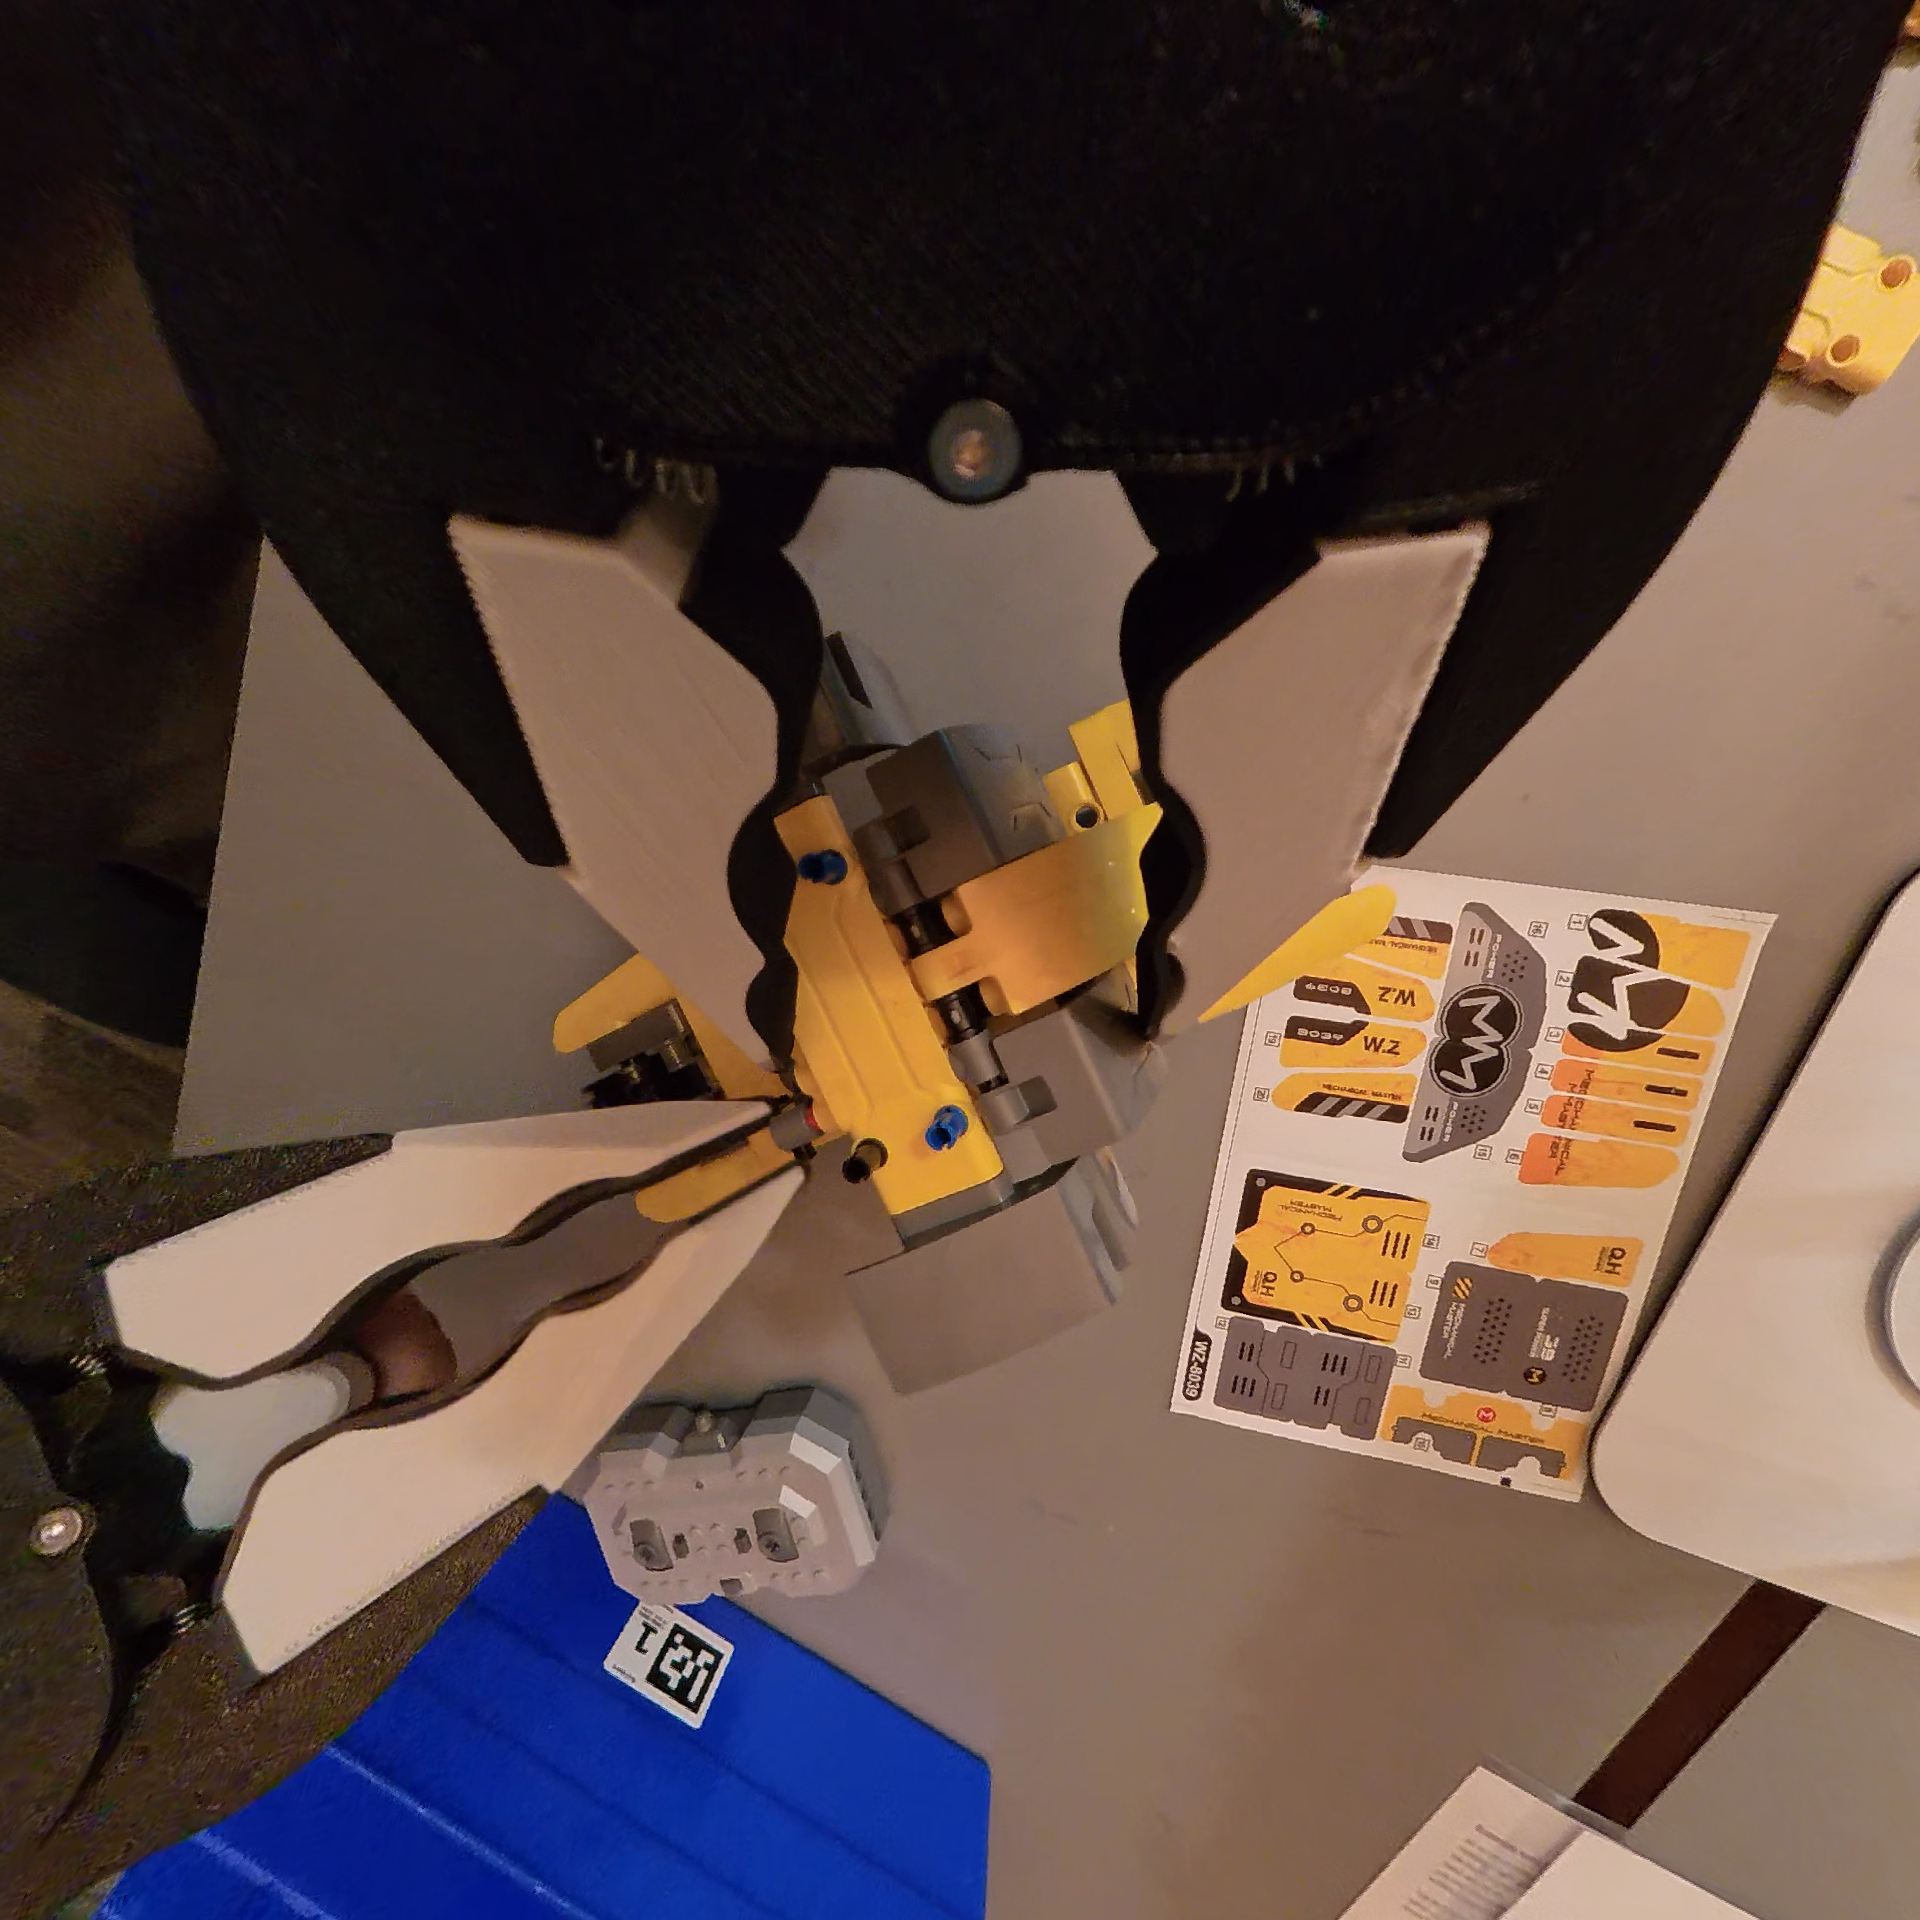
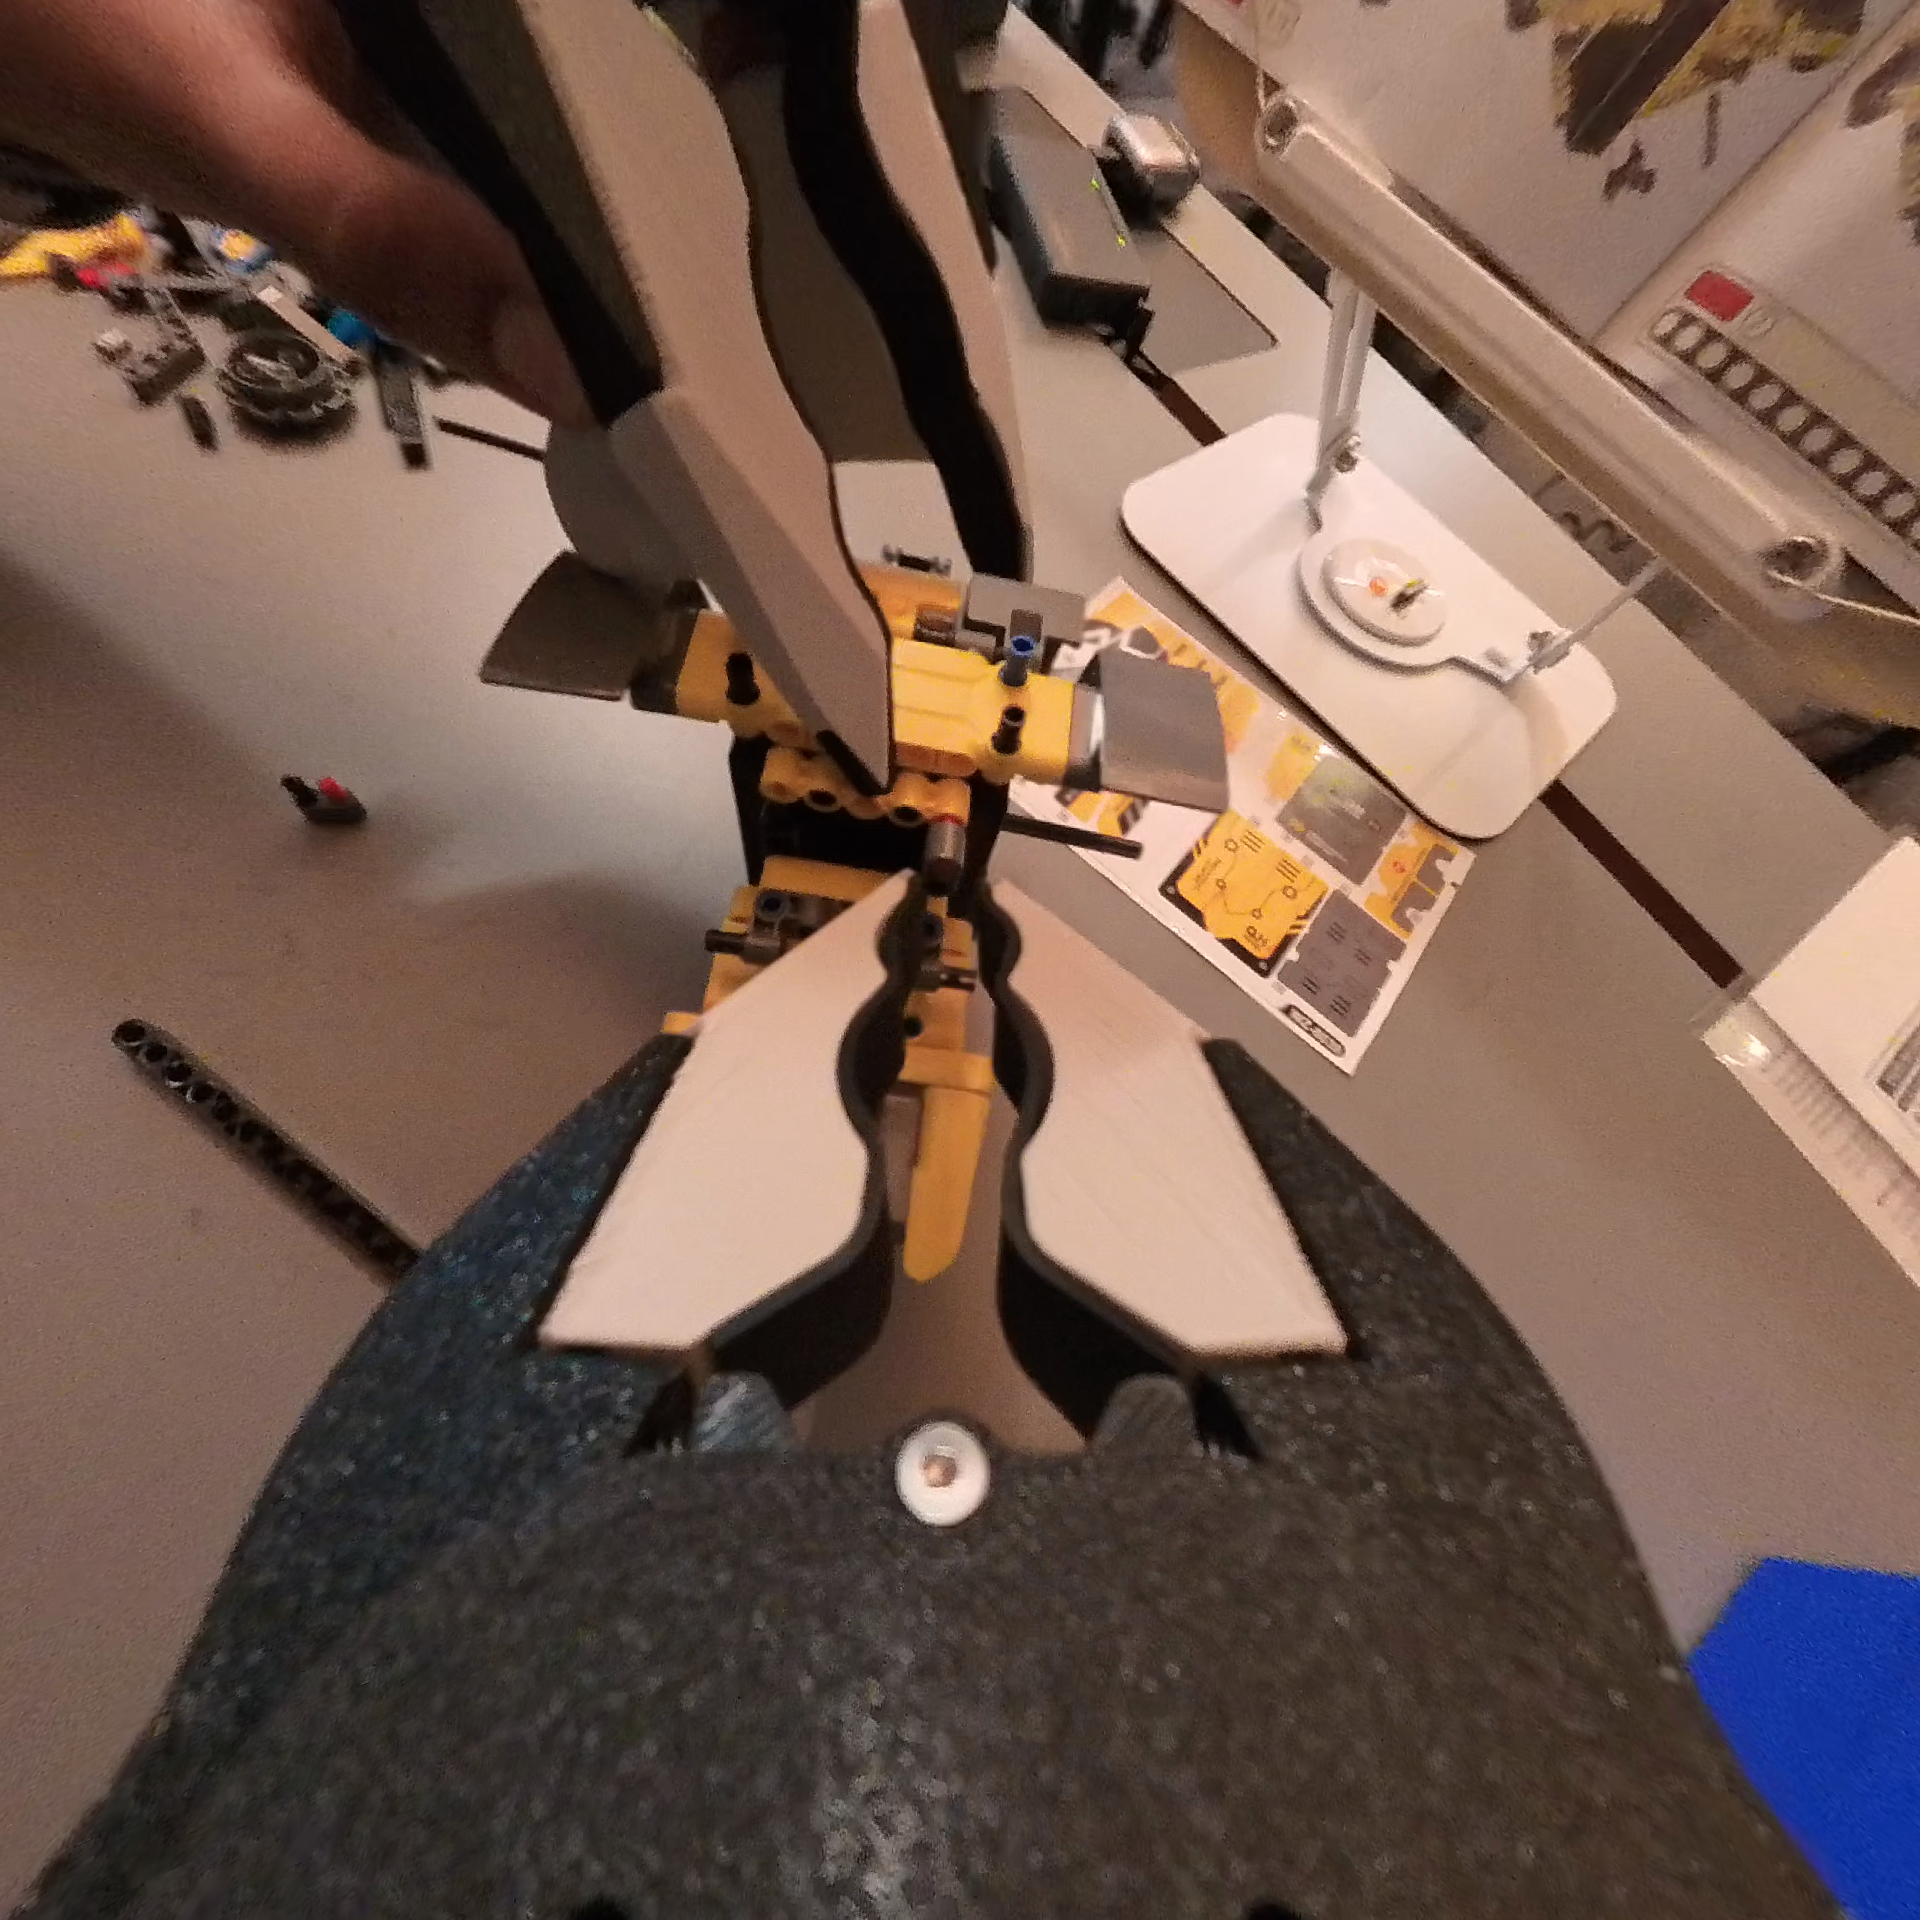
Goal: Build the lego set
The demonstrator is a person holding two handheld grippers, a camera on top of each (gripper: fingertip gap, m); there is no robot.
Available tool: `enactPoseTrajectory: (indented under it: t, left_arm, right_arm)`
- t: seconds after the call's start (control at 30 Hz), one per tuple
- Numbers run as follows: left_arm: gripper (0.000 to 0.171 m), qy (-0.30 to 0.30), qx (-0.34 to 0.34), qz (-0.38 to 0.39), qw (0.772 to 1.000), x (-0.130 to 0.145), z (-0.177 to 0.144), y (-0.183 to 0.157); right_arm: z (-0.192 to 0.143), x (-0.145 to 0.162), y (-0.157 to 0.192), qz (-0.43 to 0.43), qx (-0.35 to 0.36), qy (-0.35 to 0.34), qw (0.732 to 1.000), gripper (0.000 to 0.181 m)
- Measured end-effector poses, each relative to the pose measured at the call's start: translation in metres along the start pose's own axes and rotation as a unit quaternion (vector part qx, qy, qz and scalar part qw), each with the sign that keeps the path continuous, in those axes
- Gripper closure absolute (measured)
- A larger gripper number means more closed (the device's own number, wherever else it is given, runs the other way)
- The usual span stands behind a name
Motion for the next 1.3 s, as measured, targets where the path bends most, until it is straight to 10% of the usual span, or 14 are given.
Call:
enactPoseTrajectory:
  t: [1.3]
  left_arm:
    - [0.105,0.008,0.004,0.025,1.000,-0.001,0.002,-0.004]
  right_arm:
    - [-0.002,0.003,-0.006,0.058,-0.053,-0.020,0.997,0.175]
Point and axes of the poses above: each gripper's, where its closed fingertips meet, z out along the fingers, x out of its underside, y = z × x across the jaws, the point moved 6 cm from there along -z, back along the fingers, and after that the axes turned 7 degrees about -x, right-handed, at the moved point
